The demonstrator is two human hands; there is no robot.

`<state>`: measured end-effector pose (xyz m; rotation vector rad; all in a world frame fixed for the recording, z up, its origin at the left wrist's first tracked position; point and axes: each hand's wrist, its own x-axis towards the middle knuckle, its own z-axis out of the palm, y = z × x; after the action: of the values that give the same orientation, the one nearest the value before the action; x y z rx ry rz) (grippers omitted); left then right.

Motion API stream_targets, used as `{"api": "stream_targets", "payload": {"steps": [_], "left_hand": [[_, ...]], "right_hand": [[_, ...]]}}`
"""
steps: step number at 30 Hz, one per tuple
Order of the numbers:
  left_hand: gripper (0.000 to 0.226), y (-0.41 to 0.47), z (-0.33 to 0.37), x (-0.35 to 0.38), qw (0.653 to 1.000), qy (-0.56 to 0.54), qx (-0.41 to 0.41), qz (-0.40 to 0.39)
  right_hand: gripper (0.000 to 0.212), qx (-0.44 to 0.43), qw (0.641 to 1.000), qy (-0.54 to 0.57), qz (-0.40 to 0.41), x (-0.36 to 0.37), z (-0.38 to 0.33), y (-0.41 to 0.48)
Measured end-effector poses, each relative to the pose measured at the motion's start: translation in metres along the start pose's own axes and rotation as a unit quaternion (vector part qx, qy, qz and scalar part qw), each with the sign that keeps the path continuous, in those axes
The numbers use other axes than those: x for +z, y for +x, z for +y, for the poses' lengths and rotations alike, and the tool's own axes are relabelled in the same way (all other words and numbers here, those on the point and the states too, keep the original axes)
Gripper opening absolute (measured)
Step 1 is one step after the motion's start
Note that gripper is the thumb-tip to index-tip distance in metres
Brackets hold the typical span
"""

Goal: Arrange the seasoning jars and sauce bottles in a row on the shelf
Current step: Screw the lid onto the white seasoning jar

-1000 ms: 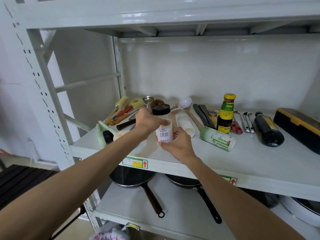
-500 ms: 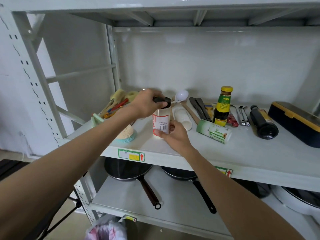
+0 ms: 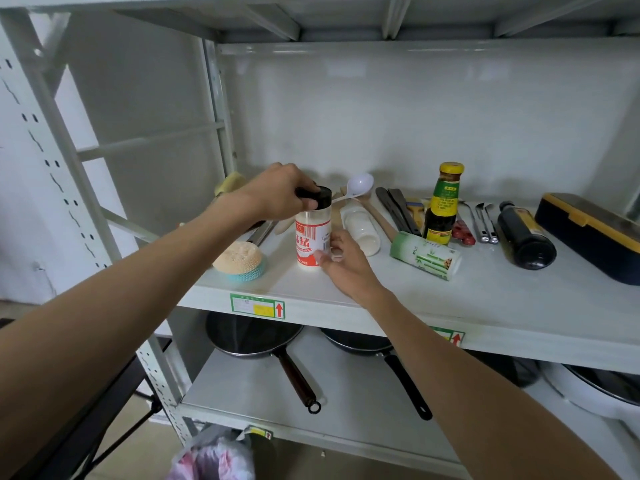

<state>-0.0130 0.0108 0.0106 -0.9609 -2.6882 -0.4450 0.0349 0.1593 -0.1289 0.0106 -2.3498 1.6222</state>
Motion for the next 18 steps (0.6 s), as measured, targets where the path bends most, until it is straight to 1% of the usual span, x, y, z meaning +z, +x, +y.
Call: {"api": "stream_targets", "payload": {"steps": [3, 7, 11, 18], "left_hand": [[0.038, -0.003, 0.002, 0.004, 0.999, 0.004, -0.007, 0.035], [0.039, -0.002, 0.007, 0.006, 0.997, 0.030, -0.023, 0.061], [0.043, 0.000, 0.014, 0.009, 0.992, 0.084, -0.040, 0.082], [0.047, 0.001, 0.016, 0.014, 0.991, 0.085, -0.054, 0.088]], "right_hand": [[0.059, -0.009, 1.000, -0.012, 0.003, 0.003, -0.001, -0.001], [0.053, -0.023, 0.999, -0.022, 0.008, 0.005, -0.002, 0.000], [0.054, 0.004, 1.000, -0.020, 0.007, 0.004, 0.003, 0.004], [0.047, 0.006, 1.000, -0.020, -0.007, 0.005, 0.004, 0.005]]}}
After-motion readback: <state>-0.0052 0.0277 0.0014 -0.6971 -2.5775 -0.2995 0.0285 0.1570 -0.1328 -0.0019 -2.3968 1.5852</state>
